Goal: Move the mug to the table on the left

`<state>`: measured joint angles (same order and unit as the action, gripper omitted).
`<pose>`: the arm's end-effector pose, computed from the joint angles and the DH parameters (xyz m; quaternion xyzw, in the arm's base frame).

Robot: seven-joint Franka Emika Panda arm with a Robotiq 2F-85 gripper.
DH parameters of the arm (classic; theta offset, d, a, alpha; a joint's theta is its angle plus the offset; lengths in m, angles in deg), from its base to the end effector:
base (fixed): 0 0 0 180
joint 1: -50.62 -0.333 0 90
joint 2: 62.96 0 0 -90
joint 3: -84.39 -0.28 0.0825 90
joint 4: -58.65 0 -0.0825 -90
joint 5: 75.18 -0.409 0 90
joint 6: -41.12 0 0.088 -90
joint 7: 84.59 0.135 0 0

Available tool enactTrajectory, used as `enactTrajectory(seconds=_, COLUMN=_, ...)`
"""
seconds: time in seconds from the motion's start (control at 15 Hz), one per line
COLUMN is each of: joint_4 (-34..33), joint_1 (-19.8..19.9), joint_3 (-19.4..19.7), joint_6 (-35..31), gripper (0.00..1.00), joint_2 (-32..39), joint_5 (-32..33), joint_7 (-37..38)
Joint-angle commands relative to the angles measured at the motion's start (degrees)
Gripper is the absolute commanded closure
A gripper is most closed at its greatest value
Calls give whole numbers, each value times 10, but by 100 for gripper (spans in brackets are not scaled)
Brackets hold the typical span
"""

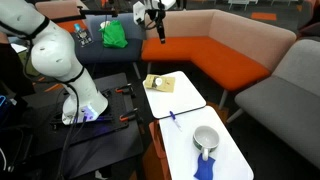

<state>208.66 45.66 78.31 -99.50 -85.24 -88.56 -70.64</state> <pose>0.4518 0.0883 0.3257 -0.9858 0.1080 -0.0960 0.0860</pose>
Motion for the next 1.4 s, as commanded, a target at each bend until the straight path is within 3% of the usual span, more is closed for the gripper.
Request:
enactTrajectory(seconds=0.0, joint_4=-1, joint_1=1, joint_3=0, joint_6=2, gripper=0, joint_2=0, joint_5=0, joint_7=0)
enactTrajectory(seconds=0.33, joint_4=-1, joint_1=10, joint_3=2, joint_6=-6, gripper=0, joint_2=2, joint_5=0, joint_7=15)
enactTrajectory(seconds=0.4, joint_4=7, joint_1=31, joint_3=0, joint_6=-43, gripper=0, joint_2=1, joint_5=5, joint_7=51)
enactTrajectory(seconds=0.67, joint_4=-3, joint_1=112, joint_3=37, joint_6=-111, gripper=0, joint_2=44, joint_5=36, joint_7=74)
enactTrajectory(seconds=1.0, joint_4=-60, joint_1=219, joint_3=84, joint_6=-217, gripper=0, joint_2=206, joint_5=124, joint_7=155)
enactTrajectory(seconds=1.13, joint_4=-104, joint_1=229, joint_3=118, joint_6=-213, gripper=0, joint_2=273, joint_5=175, joint_7=224)
enactTrajectory(seconds=1.27, joint_4=-158, joint_1=199, joint_3=172, joint_6=-182, gripper=0, joint_2=343, joint_5=205, joint_7=287)
enactTrajectory(seconds=1.33, joint_4=-181, joint_1=185, joint_3=188, joint_6=-162, gripper=0, joint_2=371, joint_5=178, joint_7=286)
